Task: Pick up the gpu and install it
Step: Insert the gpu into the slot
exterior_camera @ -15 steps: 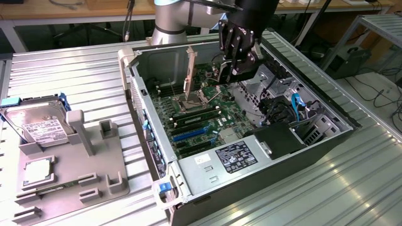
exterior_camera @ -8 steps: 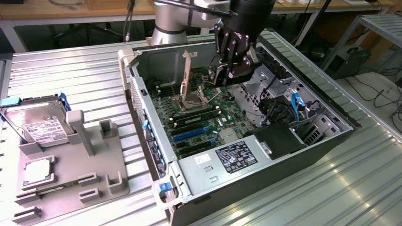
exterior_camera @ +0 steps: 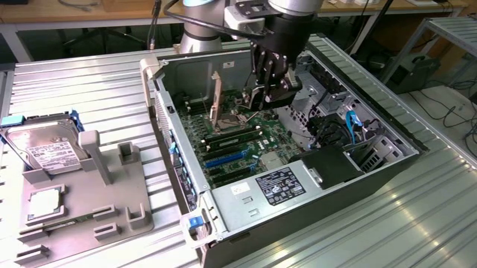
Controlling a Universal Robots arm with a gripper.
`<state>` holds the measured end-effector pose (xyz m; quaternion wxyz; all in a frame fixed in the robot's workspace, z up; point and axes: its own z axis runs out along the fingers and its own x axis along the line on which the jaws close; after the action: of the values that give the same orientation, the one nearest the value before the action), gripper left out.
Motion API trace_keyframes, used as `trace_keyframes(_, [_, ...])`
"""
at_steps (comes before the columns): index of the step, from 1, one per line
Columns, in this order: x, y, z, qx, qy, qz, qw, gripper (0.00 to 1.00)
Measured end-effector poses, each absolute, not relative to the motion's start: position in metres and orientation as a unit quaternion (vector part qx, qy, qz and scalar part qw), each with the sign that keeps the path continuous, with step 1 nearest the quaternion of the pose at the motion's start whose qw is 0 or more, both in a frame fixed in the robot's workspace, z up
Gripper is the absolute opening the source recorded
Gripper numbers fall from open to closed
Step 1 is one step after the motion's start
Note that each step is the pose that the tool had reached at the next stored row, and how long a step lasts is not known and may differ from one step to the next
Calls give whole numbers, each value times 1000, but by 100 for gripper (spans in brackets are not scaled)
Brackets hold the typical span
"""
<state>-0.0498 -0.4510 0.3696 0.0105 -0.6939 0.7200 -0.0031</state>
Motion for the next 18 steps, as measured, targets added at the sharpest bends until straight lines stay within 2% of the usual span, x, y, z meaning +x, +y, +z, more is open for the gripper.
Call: trace_keyframes(18, [-75, -445, 319, -699, 715, 0, 12, 28])
